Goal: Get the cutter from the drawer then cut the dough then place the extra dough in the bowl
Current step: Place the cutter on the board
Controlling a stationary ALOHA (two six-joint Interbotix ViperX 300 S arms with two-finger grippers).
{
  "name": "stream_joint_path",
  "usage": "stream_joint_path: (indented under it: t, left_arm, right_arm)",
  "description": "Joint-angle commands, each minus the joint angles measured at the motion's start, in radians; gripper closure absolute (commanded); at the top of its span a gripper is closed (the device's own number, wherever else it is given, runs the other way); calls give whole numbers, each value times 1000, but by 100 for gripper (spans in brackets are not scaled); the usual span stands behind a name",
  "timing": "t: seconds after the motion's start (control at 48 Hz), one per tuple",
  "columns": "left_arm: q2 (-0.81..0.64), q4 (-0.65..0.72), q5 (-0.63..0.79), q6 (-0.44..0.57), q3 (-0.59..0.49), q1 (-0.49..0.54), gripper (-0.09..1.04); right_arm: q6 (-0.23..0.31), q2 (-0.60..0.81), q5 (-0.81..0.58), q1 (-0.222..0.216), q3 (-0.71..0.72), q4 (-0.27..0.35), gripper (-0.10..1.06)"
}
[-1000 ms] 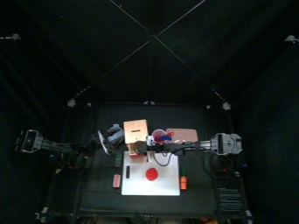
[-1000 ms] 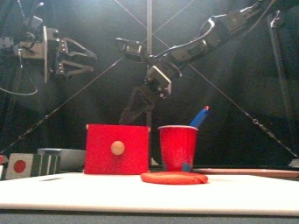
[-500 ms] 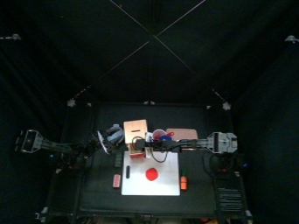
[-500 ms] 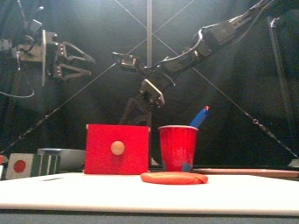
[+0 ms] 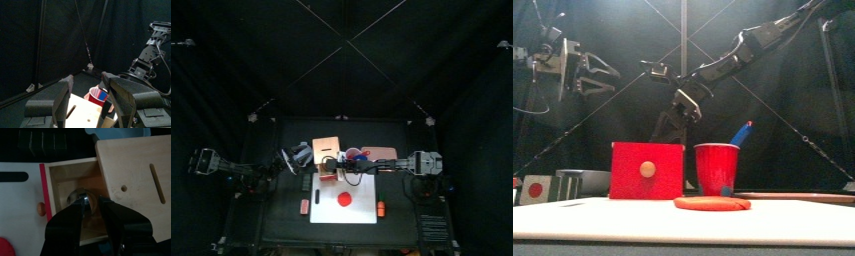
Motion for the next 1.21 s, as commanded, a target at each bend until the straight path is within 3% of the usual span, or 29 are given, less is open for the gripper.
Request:
stream_joint_path:
  t: [0.021, 0.688, 1.208]
  left_arm:
    - [0, -3, -2, 0, -8, -2, 8]
    - [-2, -34, 8, -2, 3, -2, 8]
    - [-2, -40, 9, -2, 6, -2, 8]
  right_arm:
    - [0, -25, 12, 3, -20, 5, 26]
    - [-9, -32, 49, 26, -43, 44, 25]
    - [-9, 11, 52, 15, -69, 40, 25]
